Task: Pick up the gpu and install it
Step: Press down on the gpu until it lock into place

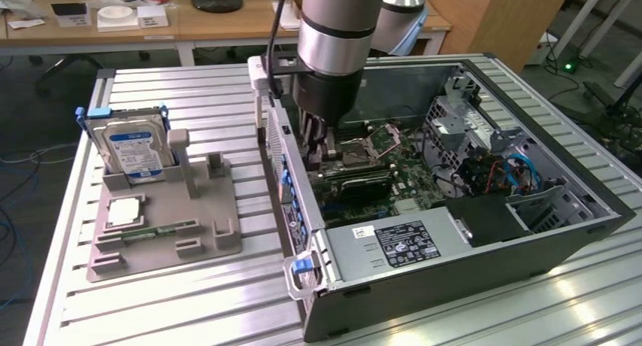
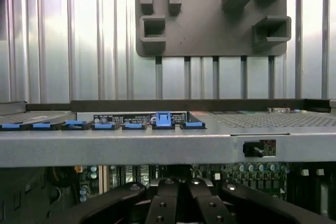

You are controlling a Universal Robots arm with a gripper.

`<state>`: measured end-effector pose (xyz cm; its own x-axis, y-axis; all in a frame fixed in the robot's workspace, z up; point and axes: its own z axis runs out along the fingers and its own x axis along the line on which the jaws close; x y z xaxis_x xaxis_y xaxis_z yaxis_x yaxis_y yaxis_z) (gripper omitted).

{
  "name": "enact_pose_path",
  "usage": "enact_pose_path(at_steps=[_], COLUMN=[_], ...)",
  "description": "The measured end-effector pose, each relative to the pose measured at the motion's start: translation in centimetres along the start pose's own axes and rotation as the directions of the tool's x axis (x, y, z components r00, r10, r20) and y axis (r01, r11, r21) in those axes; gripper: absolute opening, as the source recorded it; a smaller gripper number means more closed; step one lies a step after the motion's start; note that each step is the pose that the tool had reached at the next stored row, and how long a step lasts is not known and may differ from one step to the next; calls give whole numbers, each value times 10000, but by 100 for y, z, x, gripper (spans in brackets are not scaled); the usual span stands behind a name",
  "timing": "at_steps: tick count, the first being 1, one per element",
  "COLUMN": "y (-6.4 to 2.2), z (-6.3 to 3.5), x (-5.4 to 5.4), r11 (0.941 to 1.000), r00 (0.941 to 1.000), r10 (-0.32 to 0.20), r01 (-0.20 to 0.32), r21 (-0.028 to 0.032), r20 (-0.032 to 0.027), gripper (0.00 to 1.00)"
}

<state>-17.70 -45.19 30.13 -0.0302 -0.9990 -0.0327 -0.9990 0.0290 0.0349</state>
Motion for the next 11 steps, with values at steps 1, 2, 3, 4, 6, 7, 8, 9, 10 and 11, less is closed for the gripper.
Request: enact_pose_path(at_steps=[1, 2, 3, 4, 6, 7, 8, 9, 10, 11], y=[1, 0, 0, 1, 3, 4, 4, 6, 8, 9], z=[-9, -9, -9, -9, -11, -12, -18, -31, -34, -34], x=[0, 0, 0, 0, 3, 4, 5, 6, 8, 8], r11=[10000, 10000, 10000, 10000, 10000, 10000, 10000, 10000, 10000, 10000], r00=[10000, 10000, 10000, 10000, 10000, 10000, 10000, 10000, 10000, 10000], r10=[0, 0, 0, 0, 1, 1, 1, 1, -1, -2], r01=[0, 0, 0, 0, -1, -1, -1, -1, 1, 2], r21=[0, 2, 2, 1, -4, -5, -4, -5, -3, -2], r20=[0, 3, 2, 2, -1, -3, -2, -2, 0, 1], gripper=[10, 10, 10, 10, 10, 10, 10, 10, 10, 10])
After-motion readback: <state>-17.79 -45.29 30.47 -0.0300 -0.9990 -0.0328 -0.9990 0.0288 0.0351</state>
